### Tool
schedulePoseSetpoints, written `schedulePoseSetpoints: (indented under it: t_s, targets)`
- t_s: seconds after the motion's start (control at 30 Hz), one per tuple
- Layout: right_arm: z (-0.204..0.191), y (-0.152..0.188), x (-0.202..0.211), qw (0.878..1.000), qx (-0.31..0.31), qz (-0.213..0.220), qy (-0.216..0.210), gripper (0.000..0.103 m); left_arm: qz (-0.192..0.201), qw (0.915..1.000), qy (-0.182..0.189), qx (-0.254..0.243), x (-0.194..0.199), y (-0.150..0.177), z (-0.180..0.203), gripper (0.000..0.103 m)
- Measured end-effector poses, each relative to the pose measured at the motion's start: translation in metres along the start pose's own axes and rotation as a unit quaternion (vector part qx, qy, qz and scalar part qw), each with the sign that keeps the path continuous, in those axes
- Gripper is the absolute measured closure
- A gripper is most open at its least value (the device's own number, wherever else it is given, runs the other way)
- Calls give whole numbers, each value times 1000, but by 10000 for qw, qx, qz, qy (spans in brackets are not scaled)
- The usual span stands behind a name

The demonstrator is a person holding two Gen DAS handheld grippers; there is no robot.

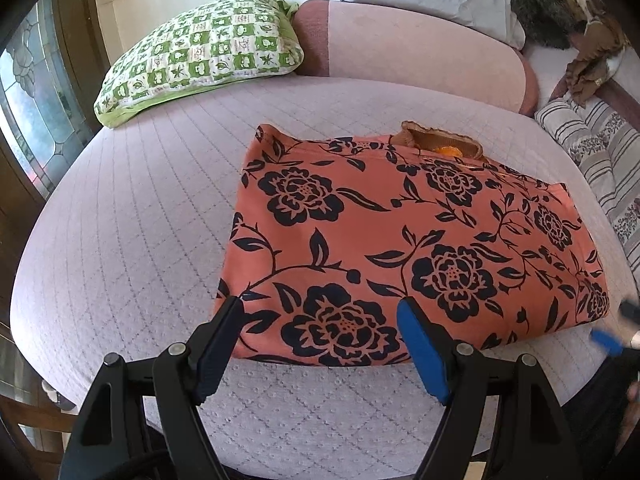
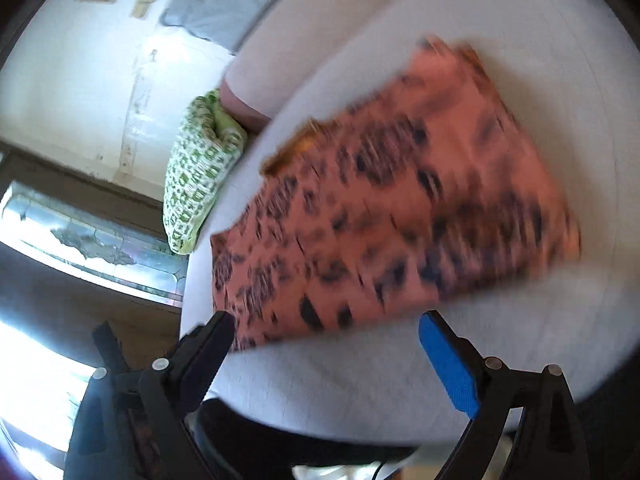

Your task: Fold small clothes

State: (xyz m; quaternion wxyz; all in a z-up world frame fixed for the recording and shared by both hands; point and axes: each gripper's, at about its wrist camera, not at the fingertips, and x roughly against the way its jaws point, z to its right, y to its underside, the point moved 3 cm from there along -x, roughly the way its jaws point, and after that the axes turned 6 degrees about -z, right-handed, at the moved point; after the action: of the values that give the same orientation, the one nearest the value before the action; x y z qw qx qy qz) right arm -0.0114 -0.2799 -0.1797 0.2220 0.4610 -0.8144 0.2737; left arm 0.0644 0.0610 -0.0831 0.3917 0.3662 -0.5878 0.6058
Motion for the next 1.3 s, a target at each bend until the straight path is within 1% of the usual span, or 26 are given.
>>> schedulePoseSetpoints:
  t_s: [0.07, 0.13, 0.23, 0.33, 0.43, 0.77, 0.97, 1.07, 1.23, 1.3]
  targets:
    - [10, 11, -9, 9997, -193, -97, 67, 8, -15, 10000, 27, -1, -1, 1, 1, 24]
    - [15, 11, -9, 9994, -309, -107, 91, 8, -26, 10000, 30, -44, -1, 2, 3, 24]
    - [16, 6, -2, 9995, -274, 63, 130, 8, -3, 10000, 16, -97, 1, 3, 6, 24]
    - [24, 1, 0, 9988, -460, 122, 141, 8, 50, 9999, 15, -96, 4, 3, 7, 24]
    - [29, -6, 9, 9979, -543, 296, 164, 8, 70, 9999, -9, -122, 6, 3, 8, 24]
    - [44, -17, 15, 9953, -798, 459, 289, 8, 50, 9999, 8, -132, 5, 2, 9, 24]
    - [57, -27, 20, 9913, -1073, 600, 470, 8, 62, 9999, 33, -144, 3, -1, 13, 24]
    - [60, -31, 23, 9898, -1142, 688, 506, 8, 45, 9998, 64, -192, -2, -7, 22, 24]
    - [64, -42, 25, 9865, -1276, 825, 616, 8, 134, 9987, 191, -454, -14, -23, 53, 24]
    - [66, -46, 25, 9854, -1335, 864, 613, 8, 77, 9980, 202, -599, -28, -26, 67, 19]
